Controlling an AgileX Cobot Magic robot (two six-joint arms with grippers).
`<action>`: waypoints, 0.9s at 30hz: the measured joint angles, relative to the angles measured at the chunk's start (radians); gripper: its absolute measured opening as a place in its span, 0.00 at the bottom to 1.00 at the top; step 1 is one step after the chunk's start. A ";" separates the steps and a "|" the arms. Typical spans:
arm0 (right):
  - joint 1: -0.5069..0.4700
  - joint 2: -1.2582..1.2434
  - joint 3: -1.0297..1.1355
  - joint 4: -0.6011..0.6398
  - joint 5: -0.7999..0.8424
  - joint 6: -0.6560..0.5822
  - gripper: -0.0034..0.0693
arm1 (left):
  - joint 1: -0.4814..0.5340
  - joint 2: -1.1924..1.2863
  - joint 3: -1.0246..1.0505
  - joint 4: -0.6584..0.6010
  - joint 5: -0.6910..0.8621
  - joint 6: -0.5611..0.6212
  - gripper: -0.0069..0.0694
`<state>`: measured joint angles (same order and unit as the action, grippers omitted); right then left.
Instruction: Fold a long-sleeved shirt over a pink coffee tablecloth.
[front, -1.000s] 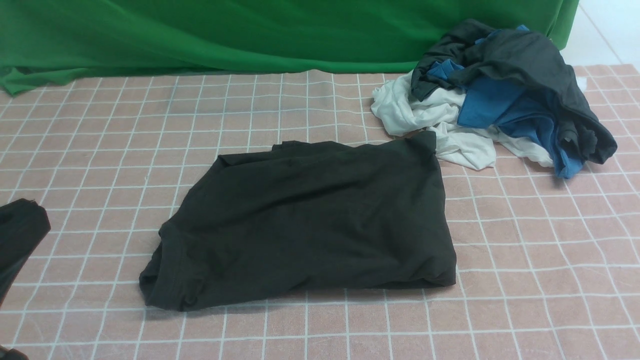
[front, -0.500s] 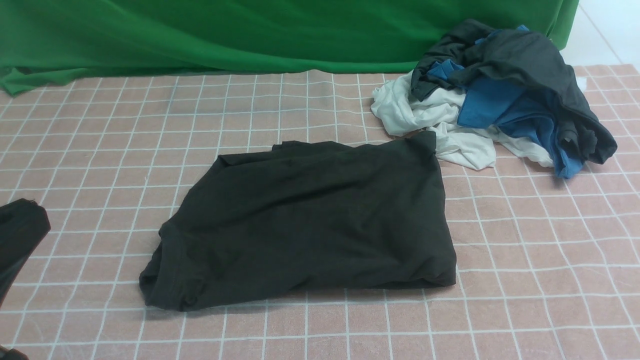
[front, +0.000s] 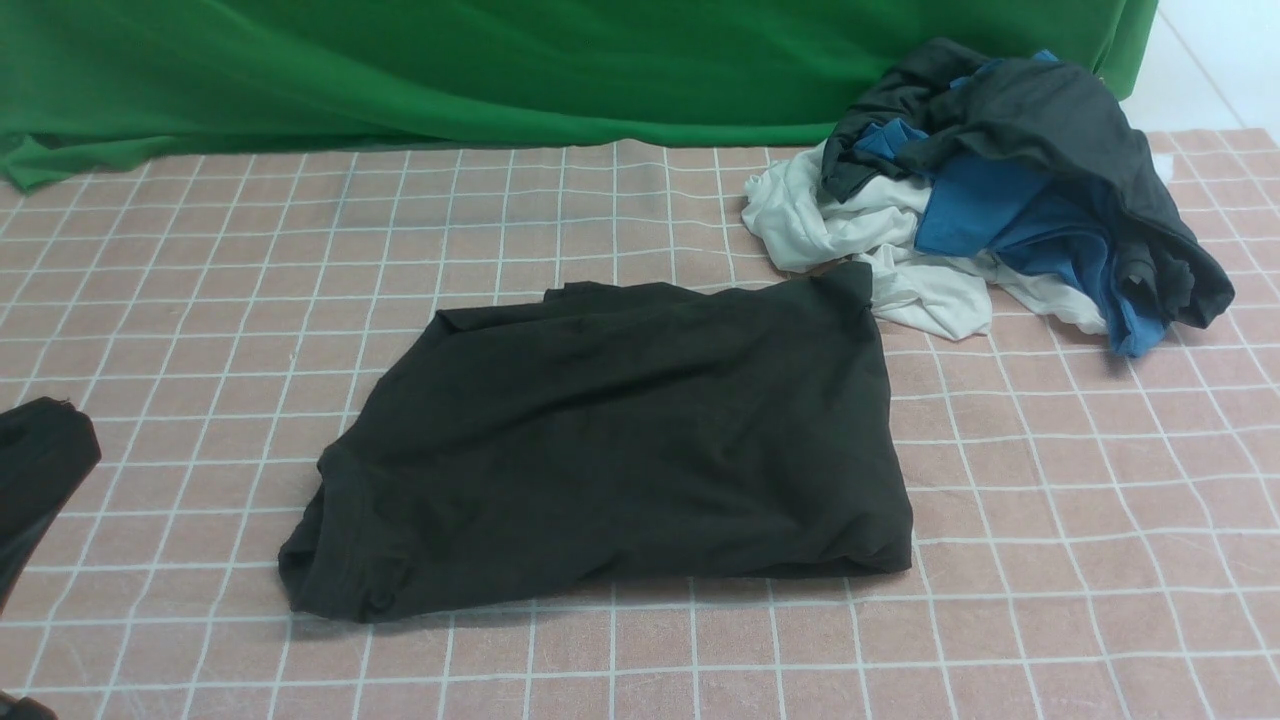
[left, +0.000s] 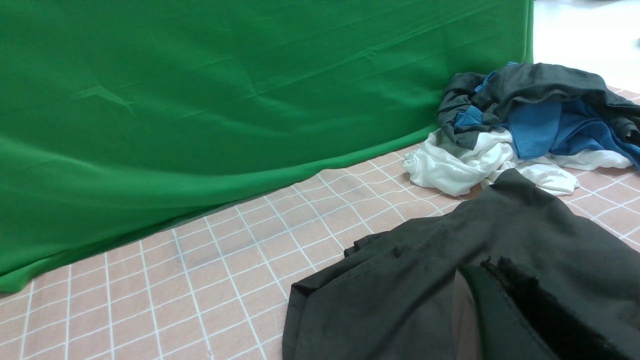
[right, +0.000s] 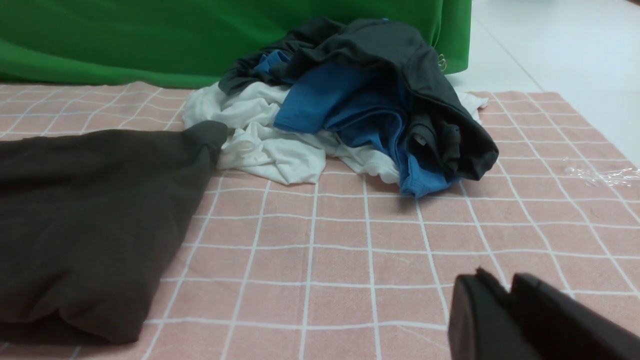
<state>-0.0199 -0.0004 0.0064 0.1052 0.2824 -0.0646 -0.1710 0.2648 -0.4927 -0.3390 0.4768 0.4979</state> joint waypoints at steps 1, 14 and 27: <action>0.000 0.000 0.000 0.000 0.000 0.000 0.22 | 0.000 0.000 0.000 0.000 0.000 0.000 0.11; 0.000 0.000 0.000 -0.001 0.000 0.001 0.27 | 0.156 -0.110 0.248 0.047 -0.324 -0.009 0.11; 0.000 -0.001 0.000 -0.001 0.001 0.001 0.31 | 0.245 -0.266 0.500 0.163 -0.213 -0.180 0.11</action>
<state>-0.0199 -0.0015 0.0064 0.1043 0.2832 -0.0635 0.0738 -0.0015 0.0072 -0.1761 0.2639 0.3180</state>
